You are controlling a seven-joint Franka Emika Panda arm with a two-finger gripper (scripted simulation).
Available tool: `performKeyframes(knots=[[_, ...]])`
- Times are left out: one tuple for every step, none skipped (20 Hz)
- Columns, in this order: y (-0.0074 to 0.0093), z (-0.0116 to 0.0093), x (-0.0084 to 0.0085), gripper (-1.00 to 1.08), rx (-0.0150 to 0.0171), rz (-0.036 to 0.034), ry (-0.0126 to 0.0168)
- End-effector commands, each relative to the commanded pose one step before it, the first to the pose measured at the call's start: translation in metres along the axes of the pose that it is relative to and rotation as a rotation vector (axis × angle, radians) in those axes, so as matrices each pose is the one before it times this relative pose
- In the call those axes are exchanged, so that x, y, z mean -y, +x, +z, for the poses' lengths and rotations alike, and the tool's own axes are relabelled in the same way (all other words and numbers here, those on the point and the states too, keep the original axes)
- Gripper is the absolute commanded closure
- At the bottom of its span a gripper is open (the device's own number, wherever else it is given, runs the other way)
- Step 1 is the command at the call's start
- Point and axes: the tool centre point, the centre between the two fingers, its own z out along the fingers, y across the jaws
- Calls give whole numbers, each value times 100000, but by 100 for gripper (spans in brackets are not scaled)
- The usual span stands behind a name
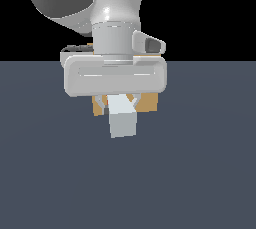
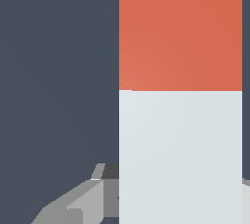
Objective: Insert the peg into the horizontal hole in a box.
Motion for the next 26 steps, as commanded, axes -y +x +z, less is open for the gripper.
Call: performKeyframes(knots=[[-22, -327, -241, 108, 141, 40, -658], [0, 0, 0, 108, 0, 0, 0], [33, 240, 166, 108, -107, -31, 485], [39, 0, 0, 108, 0, 0, 0], [116, 1, 1, 108, 0, 0, 0], [192, 1, 2, 108, 0, 0, 0], [269, 2, 3, 108, 0, 0, 0], [348, -27, 9, 108, 11, -3, -47], [420, 2, 8, 108, 0, 0, 0], [495, 3, 10, 108, 0, 0, 0], [571, -26, 17, 108, 10, -3, -48], [641, 3, 15, 108, 0, 0, 0], [714, -25, 20, 108, 10, -2, -48], [781, 4, 15, 108, 0, 0, 0], [850, -36, 17, 108, 13, -1, -68], [914, 4, 4, 108, 0, 0, 0], [962, -36, 3, 108, 14, 3, -68], [904, 4, -11, 108, 0, 0, 0], [828, -36, -8, 108, 14, 7, -67], [758, 3, -16, 108, 0, 0, 0], [683, -25, -10, 108, 9, 7, -47], [613, 2, -14, 108, 0, 0, 0], [538, -26, -9, 108, 9, 8, -47], [470, 2, -15, 108, 0, 0, 0], [398, 1, -16, 108, 0, 0, 0], [322, -26, -13, 108, 10, 10, -47]])
